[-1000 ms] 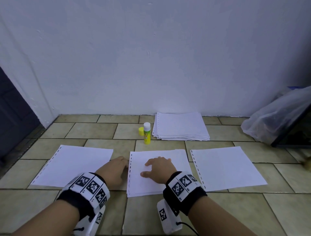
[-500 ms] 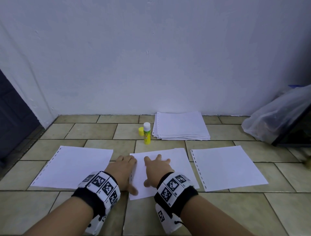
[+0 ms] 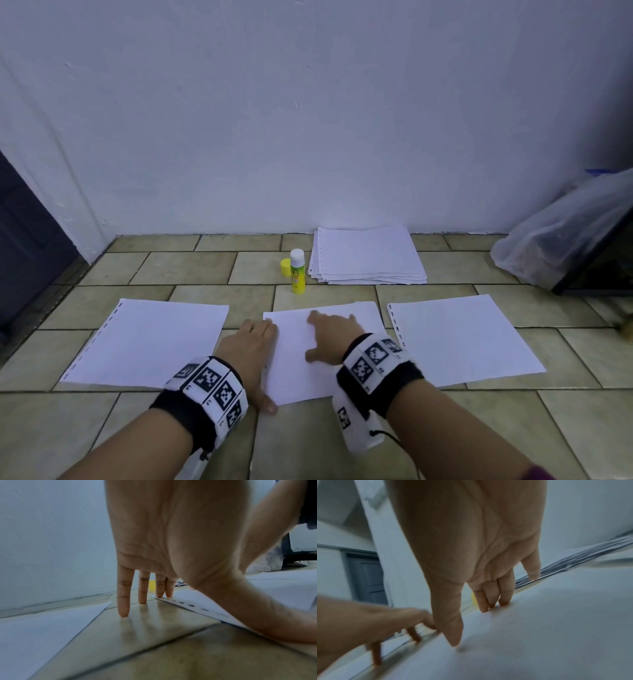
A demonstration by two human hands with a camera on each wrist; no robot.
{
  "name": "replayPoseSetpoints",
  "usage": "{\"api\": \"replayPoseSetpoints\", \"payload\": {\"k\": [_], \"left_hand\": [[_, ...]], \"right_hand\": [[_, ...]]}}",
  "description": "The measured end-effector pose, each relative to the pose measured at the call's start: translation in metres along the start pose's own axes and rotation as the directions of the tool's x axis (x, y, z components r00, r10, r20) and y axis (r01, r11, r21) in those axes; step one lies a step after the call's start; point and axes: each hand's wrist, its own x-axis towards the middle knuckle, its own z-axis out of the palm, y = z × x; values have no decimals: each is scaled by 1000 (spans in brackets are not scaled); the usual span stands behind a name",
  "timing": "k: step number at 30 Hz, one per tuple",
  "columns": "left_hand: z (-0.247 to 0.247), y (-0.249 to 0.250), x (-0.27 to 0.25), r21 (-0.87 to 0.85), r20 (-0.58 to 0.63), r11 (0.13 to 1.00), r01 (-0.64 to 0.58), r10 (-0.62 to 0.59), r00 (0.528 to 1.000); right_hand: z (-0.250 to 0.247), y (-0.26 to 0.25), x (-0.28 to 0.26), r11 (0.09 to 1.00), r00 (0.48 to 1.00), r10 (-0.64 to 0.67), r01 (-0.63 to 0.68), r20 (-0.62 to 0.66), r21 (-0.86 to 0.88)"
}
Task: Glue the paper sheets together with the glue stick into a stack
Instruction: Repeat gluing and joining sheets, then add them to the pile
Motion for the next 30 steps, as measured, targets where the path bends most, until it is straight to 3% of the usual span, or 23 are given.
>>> {"api": "replayPoseSetpoints", "payload": {"k": [4,7,12,15,18,20,25,28,30], "left_hand": [[-1,-1,0,38,24,999,-20,19,1000],[-1,-3,2,56,62,998,-40,37,997],[-22,0,4,108,155,993,-56,39,987],[-25,13,6,106,55,990,-95,90,994],[-12,25,7,-66,0,970,-234,234,972],[-6,28,5,-47,29,955,-292,294,955],[-9,26,1,66,-18,968,-242,243,970],[-13,23,2,117,-53,974,-193,200,978],[-9,16,5,64,-70,985,-161,165,984]], "right_hand": [[-10,40,-7,979,983,179,-173,-46,108],[-12,46,-8,966,967,250,-245,-54,83],[-13,25,-13,941,982,173,-189,-81,-281],[-6,11,-15,890,982,168,-190,-89,-415],[6,-1,-14,946,983,171,-184,-69,-266],[12,-8,-16,968,977,196,-206,-80,-145],[21,-22,-21,950,968,204,-232,-144,-209],[20,-28,-20,966,990,84,-109,-115,-234],[17,-27,-17,965,997,-10,-10,-77,-260]]}}
